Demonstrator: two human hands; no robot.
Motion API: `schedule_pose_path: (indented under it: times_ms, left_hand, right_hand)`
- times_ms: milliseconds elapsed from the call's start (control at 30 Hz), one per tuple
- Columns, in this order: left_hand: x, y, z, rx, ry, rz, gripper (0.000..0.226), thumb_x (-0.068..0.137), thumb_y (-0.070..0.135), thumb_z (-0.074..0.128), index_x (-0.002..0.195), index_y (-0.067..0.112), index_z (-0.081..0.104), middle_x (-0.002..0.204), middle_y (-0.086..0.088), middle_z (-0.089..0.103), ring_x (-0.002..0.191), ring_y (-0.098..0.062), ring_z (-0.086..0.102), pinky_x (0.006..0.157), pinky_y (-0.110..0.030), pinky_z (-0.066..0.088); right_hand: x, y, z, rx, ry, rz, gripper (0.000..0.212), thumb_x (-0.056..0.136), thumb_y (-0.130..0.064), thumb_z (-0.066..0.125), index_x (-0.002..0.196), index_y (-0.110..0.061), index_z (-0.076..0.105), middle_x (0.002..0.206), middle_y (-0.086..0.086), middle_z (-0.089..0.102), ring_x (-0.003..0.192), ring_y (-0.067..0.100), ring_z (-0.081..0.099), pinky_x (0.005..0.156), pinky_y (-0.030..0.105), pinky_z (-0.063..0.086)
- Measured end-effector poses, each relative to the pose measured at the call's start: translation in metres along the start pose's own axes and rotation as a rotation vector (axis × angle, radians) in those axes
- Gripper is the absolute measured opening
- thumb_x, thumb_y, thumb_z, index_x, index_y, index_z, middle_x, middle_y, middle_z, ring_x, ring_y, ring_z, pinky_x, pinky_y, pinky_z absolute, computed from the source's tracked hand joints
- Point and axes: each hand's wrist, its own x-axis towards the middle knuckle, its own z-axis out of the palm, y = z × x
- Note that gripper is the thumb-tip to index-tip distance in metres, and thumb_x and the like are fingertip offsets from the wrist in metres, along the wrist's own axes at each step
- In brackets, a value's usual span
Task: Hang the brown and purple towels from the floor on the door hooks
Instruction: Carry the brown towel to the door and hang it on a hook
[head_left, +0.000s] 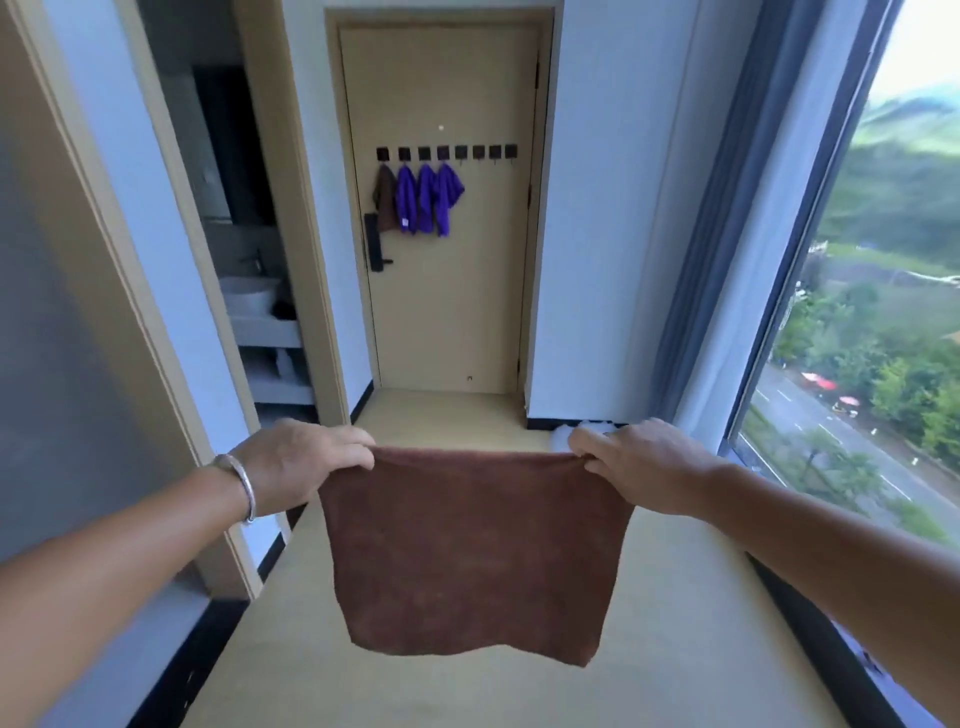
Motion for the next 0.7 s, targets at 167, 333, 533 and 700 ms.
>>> schedule_pose_path:
  times_ms: [167,333,533,700]
  left_hand:
    - [0.006,-0.032,-0.08,-0.02,0.119,-0.16,0.03,0.097,0.021,0.046,0.107,0.044,0.061,0.105,0.03,0.061,0.088,-0.001,0.061,0.065,-0.012,0.036]
    - [0.015,-0.048,-0.13,0.052,0.251,-0.312,0.021,0.089,0.032,0.052,0.104,0.039,0.066,0.105,0.025,0.065,0.093,-0.006,0.06,0.07,-0.022,0.038]
    - [0.03,-0.073,-0.153,0.055,0.345,-0.447,0.011,0.09,0.027,0.06,0.097,0.033,0.067,0.103,0.013,0.066,0.095,-0.014,0.06,0.074,-0.027,0.042]
    - [0.034,-0.096,-0.157,0.047,0.424,-0.402,0.02,0.088,0.008,0.058,0.089,0.028,0.06,0.09,0.009,0.06,0.083,-0.016,0.054,0.065,-0.029,0.039]
  right_hand:
    - [0.029,-0.005,-0.082,-0.031,0.059,-0.098,0.037,0.087,0.0,0.04,0.103,-0.033,0.043,0.091,-0.014,0.047,0.061,0.017,0.043,0.048,0.021,0.025]
    - [0.057,-0.013,-0.133,-0.039,0.167,-0.096,0.039,0.091,-0.006,0.04,0.107,-0.035,0.062,0.112,-0.02,0.059,0.088,0.01,0.059,0.071,0.021,0.038]
    - [0.087,-0.024,-0.169,0.025,0.332,0.033,0.019,0.088,-0.029,0.052,0.092,-0.033,0.07,0.096,-0.019,0.067,0.092,0.005,0.055,0.08,0.024,0.047]
    - [0.114,-0.028,-0.174,0.084,0.417,0.117,0.021,0.093,-0.016,0.052,0.087,-0.025,0.07,0.094,-0.009,0.065,0.082,0.01,0.057,0.066,0.019,0.043]
